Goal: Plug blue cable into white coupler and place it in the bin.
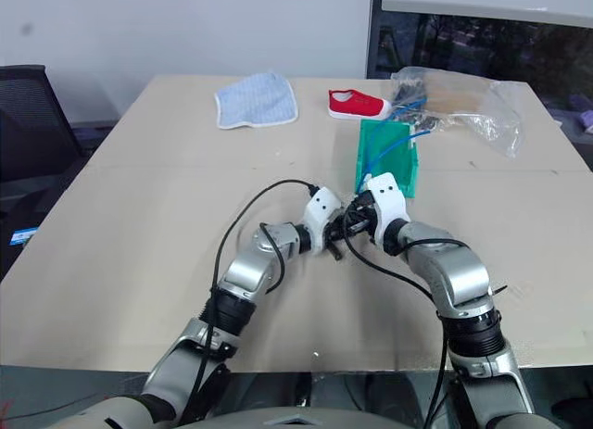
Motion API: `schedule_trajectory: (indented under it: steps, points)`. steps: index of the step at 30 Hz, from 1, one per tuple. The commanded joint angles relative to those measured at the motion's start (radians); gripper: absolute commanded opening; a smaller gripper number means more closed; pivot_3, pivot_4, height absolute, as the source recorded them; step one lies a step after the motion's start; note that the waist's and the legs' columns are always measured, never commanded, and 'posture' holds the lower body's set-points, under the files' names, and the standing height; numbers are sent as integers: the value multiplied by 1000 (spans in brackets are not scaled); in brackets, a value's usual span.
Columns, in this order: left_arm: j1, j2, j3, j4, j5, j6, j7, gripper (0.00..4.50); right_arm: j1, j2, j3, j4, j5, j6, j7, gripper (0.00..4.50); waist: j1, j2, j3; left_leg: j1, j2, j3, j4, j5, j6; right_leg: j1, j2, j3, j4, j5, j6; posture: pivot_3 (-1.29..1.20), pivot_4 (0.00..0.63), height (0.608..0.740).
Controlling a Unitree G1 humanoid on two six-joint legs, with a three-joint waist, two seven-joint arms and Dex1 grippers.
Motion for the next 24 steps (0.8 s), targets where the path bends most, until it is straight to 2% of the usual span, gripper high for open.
schedule_trajectory:
  steps: [1, 2, 3, 4, 5, 6, 12, 17, 23, 24]
  points:
    - [0, -10, 6, -74, -52, -21, -39, 1745, -42, -40, -51, -3, 13, -1, 25, 0, 1, 2, 2, -1, 0, 0, 0, 0, 0, -2, 0, 0, 0, 0, 0, 0, 150, 740]
    - [0, -1, 9, -88, -48, -37, -36, 2167, -55, -49, -62, -12, 24, 8, 32, 0, 1, 2, 3, -7, 0, 0, 0, 0, 0, -7, 1, 0, 0, 0, 0, 0, 150, 740]
    - [1, 8, 12, -101, -47, -49, -35, 2807, -66, -56, -70, -18, 34, 16, 36, 0, 0, 2, 4, -17, -1, 0, 0, 1, 0, -16, 2, 0, 1, 0, 0, 0, 150, 740]
    - [2, 18, 19, -117, -50, -61, -38, 3102, -75, -64, -77, -22, 42, 21, 41, 0, 1, 3, 4, -21, -2, -1, 0, 3, -3, -21, 4, 1, 2, 3, 4, 0, 150, 740]
    - [5, 31, 38, -148, -70, -59, -48, 3760, -89, -78, -91, -27, 53, 30, 51, 0, 0, 4, 5, -26, -4, -1, -1, 3, -3, -25, 8, -1, 2, 3, 5, 0, 150, 740]
    - [7, 43, 56, -176, -92, -50, -59, 3760, -101, -89, -104, -32, 64, 38, 60, 0, 0, 4, 6, -29, -5, -1, -1, 6, -8, -28, 10, -4, 1, 2, 5, 0, 150, 740]
    - [-10, 168, 145, -369, -205, 44, -123, 3760, -209, -184, -220, -16, 206, 106, 186, 0, -1, 4, 19, -30, -8, -3, -6, 6, -8, -29, 10, -7, -1, -1, 11, 0, 150, 740]
    - [-68, 291, 190, -503, -321, 216, -182, 3760, -392, -262, -223, 230, 206, 60, 275, 0, -1, 4, 28, -29, -8, -5, -2, 3, -4, -27, 11, -8, 1, -1, 11, 0, 150, 740]
    - [-106, 346, 203, -595, -408, 346, -169, 3760, -547, -285, -158, 555, 147, 4, 359, 0, 0, 4, 29, -29, -9, -5, -1, 4, -4, -25, 11, -7, 2, -1, 11, 0, 150, 740]
    - [-108, 347, 203, -602, -413, 354, -161, 3798, -567, -281, -148, 599, 127, -31, 364, 403, -1, 4, 29, -29, -9, -5, -1, 4, -5, -25, 11, -7, 2, -1, 11, 0, 150, 740]
